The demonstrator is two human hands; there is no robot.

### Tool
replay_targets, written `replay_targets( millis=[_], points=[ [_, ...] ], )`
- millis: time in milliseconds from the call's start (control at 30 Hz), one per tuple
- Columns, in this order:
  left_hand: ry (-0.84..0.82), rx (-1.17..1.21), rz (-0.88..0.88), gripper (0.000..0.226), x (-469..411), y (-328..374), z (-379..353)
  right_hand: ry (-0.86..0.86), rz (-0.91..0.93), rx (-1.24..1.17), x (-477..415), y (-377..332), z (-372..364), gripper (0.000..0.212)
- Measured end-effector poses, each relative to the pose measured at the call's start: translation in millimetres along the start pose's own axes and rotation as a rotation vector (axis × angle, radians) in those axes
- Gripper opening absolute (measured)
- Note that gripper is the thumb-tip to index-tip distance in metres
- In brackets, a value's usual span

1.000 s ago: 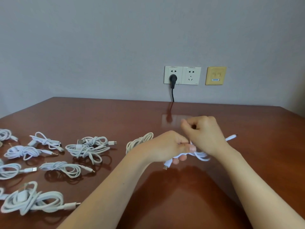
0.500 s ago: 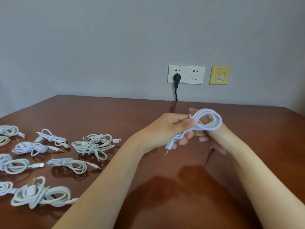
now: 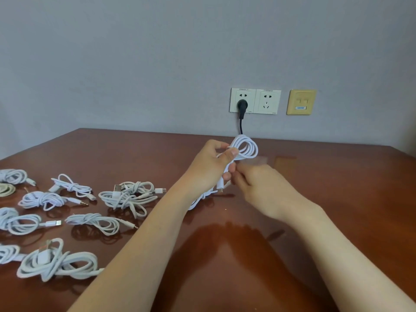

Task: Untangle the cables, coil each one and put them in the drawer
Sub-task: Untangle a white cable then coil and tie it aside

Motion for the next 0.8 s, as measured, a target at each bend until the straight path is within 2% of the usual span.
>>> replay_targets(
  millis=[133, 267, 333, 400, 467, 633, 733, 800],
  points=[
    [-0.034, 0.043, 0.035, 0.011, -0.5, 0.6, 6.4, 0.101, 0.107, 0.254, 6.4, -12.1, 16.8, 0.028],
    [-0.154, 0.021, 0.062, 0.016, 0.4, 4.4, 7.8, 0.356, 0.19, 0.3, 9.0, -14.7, 29.0, 0.021],
    [-0.172, -0.009, 0.061, 0.019, 1.6, 3.4, 7.2, 0.429, 0.196, 0.29, 9.2, -12.6, 30.0, 0.028],
    [-0.176, -0.058, 0.061, 0.015, 1.4, -0.5, 6.8, 0.406, 0.213, 0.295, 8.3, -9.3, 24.9, 0.024],
    [-0.213, -0.132, 0.07, 0.017, 1.7, -6.2, 5.5, 0.342, 0.253, 0.311, 7.3, -7.4, 20.2, 0.003],
    [-0.31, -0.183, 0.089, 0.02, 6.1, -11.9, -2.7, 0.179, 0.151, 0.257, 3.7, 4.0, 18.9, 0.019],
    [-0.35, -0.127, 0.09, 0.021, 7.9, -9.3, -5.3, 0.157, 0.071, 0.107, 3.1, 8.7, 27.1, 0.02],
    [-0.376, -0.126, 0.087, 0.02, 9.2, -7.9, -6.2, 0.138, 0.042, -0.005, 1.8, 10.9, 29.9, 0.028]
  ],
)
Point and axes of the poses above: each hand's wrist, its own x-axis away from the middle knuckle, its own z-axis out of the back of the hand, y = z × x, the point moved 4 cm from there along -x, towards the middle knuckle, and after that the axes turned 10 degrees about -z, right-handed, at the moved point
